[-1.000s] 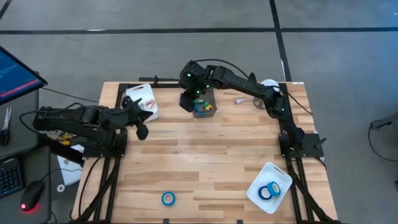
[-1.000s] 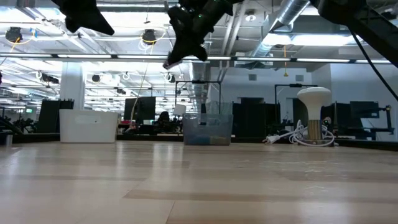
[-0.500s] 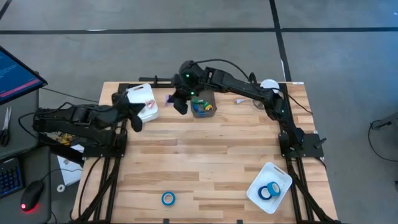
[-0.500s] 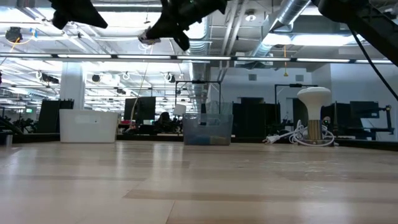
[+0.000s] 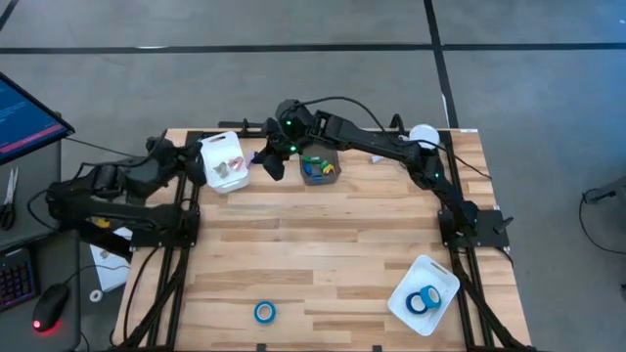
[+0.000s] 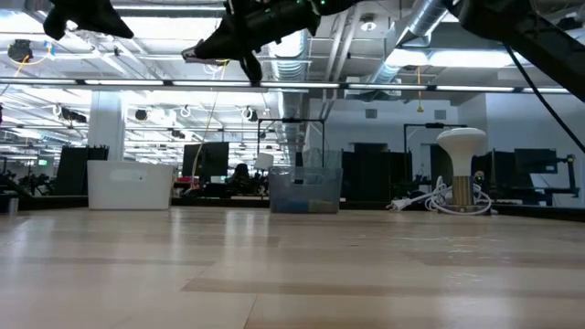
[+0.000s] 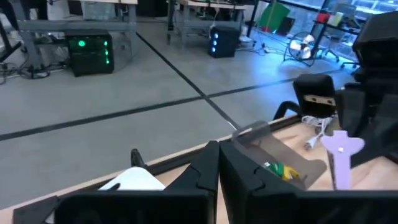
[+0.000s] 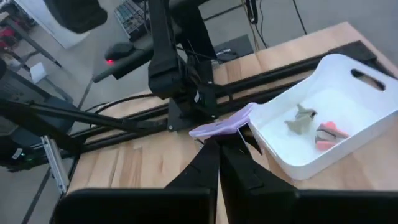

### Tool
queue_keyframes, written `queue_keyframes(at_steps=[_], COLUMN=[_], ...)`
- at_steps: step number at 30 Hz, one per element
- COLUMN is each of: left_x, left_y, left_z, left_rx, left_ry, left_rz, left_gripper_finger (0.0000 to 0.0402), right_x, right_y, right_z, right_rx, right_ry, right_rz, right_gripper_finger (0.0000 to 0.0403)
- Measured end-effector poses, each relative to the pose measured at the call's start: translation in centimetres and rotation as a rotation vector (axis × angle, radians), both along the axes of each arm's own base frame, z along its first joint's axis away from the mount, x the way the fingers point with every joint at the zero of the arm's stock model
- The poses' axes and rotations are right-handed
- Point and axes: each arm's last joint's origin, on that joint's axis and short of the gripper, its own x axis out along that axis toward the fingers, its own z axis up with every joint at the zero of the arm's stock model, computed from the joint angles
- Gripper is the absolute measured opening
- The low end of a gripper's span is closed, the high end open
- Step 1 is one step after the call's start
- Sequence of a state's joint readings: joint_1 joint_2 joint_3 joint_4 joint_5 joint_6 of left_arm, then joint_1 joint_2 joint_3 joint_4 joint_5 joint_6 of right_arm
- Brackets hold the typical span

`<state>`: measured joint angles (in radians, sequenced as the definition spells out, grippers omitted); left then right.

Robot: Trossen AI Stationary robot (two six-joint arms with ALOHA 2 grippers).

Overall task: Pick and place Stapler, Stapler remover, tape
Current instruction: Put the pink staple remover into the top white bin

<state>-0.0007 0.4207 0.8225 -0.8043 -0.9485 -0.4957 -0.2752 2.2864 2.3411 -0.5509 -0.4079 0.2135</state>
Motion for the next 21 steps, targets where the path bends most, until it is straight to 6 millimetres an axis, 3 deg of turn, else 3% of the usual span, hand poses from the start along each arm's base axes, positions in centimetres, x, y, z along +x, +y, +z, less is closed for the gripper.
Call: queue_keyframes(at_steps=[12,17,21], left_x=[0.1,0.6,0.9], left_y=[0.0,-0.1,-0.2], left_z=[-0.1,-0.3,-0.9], left_rx=[-0.013,-0.048,-0.11], left_ry=[0.01,0.02,0.026], left_rz=[-0.026,-0.076,-0.054], left_gripper_finger=[0.0004,0.0004,0.0004], right_x=[2.9,2.9,1.5], right_y=[-0.8,-0.8,-0.8], right_z=[-5.2,-4.9,-2.2], right_rx=[0.104,0.078,-0.017], right_ry=[0.006,0.001,-0.015], right_rz=[-0.008,-0.014,-0.063], right_gripper_finger=[0.0,0.0,0.0])
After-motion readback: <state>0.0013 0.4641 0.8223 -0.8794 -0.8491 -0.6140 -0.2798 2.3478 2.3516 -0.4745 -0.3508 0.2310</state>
